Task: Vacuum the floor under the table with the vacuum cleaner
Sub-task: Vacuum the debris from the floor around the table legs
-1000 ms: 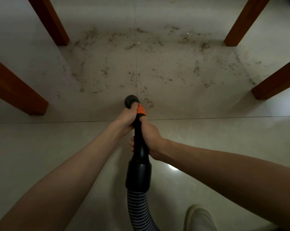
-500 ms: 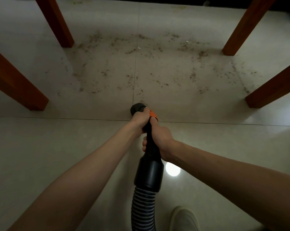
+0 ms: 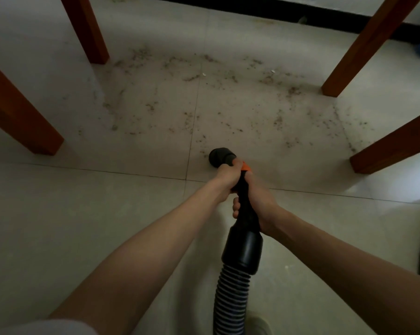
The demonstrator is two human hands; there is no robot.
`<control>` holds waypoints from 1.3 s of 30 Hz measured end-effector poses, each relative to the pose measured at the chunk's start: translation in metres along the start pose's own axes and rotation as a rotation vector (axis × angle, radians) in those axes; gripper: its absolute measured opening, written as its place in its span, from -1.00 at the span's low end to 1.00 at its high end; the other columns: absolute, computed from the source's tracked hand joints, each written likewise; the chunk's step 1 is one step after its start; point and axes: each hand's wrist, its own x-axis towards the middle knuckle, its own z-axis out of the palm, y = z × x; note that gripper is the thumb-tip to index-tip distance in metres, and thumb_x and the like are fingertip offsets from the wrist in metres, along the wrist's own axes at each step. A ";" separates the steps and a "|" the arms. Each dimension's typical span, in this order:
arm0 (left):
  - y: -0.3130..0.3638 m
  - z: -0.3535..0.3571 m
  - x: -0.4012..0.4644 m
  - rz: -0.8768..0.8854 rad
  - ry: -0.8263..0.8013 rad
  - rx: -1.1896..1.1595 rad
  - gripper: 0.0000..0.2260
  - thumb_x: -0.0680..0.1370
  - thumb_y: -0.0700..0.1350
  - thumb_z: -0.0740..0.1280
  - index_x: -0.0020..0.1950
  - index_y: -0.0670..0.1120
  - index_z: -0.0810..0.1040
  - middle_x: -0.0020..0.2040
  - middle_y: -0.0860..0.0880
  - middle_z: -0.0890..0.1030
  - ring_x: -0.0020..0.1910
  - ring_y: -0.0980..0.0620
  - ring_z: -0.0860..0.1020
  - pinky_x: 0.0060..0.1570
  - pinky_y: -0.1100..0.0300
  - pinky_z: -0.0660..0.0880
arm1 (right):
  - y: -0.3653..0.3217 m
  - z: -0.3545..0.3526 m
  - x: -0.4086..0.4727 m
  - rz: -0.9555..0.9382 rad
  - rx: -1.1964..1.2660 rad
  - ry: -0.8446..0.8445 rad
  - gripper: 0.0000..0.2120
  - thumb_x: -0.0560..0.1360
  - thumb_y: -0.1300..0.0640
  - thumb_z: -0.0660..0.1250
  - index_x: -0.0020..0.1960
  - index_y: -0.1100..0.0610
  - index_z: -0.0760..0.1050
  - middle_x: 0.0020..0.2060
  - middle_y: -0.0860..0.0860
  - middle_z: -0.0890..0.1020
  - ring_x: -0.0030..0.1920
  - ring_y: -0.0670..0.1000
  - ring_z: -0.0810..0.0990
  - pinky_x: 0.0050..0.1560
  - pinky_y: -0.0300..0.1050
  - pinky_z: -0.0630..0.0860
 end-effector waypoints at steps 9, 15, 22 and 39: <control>-0.013 -0.004 0.008 -0.022 -0.041 -0.126 -0.48 0.64 0.01 0.12 0.47 -0.30 0.12 0.25 -0.26 0.46 0.16 -0.17 0.53 0.07 0.05 0.52 | -0.005 -0.023 -0.003 0.045 -0.240 -0.073 -0.59 0.63 -0.11 0.08 -0.15 0.22 0.37 -0.53 0.08 0.42 -0.59 -0.01 0.40 -0.57 -0.20 0.41; -0.021 0.001 0.019 0.011 -0.036 -0.115 -0.60 0.63 0.01 0.14 0.31 -0.28 0.34 0.06 -0.19 0.54 0.04 -0.12 0.54 0.01 0.04 0.53 | -0.004 -0.022 0.001 0.113 -0.156 -0.106 -0.60 0.63 -0.10 0.06 -0.11 0.23 0.36 -0.47 0.11 0.41 -0.57 0.00 0.43 -0.54 -0.23 0.45; -0.023 -0.006 0.021 0.027 -0.054 -0.141 -0.74 0.64 -0.02 0.14 -0.06 -0.21 0.41 -0.14 -0.09 0.53 -0.01 -0.08 0.53 0.00 0.06 0.51 | 0.003 -0.010 0.011 0.011 -0.257 0.020 -0.52 0.61 -0.14 0.13 0.20 0.30 0.40 -0.43 0.10 0.39 -0.58 -0.01 0.42 -0.56 -0.21 0.44; 0.008 -0.008 0.047 0.007 0.056 -0.114 -0.59 0.62 0.02 0.18 0.24 -0.31 0.38 0.19 -0.24 0.52 0.09 -0.15 0.54 0.00 0.06 0.52 | -0.024 -0.005 0.043 0.012 -0.213 -0.119 -0.51 0.64 -0.17 -0.02 0.07 0.25 0.40 -0.48 0.11 0.35 -0.63 -0.03 0.37 -0.61 -0.26 0.39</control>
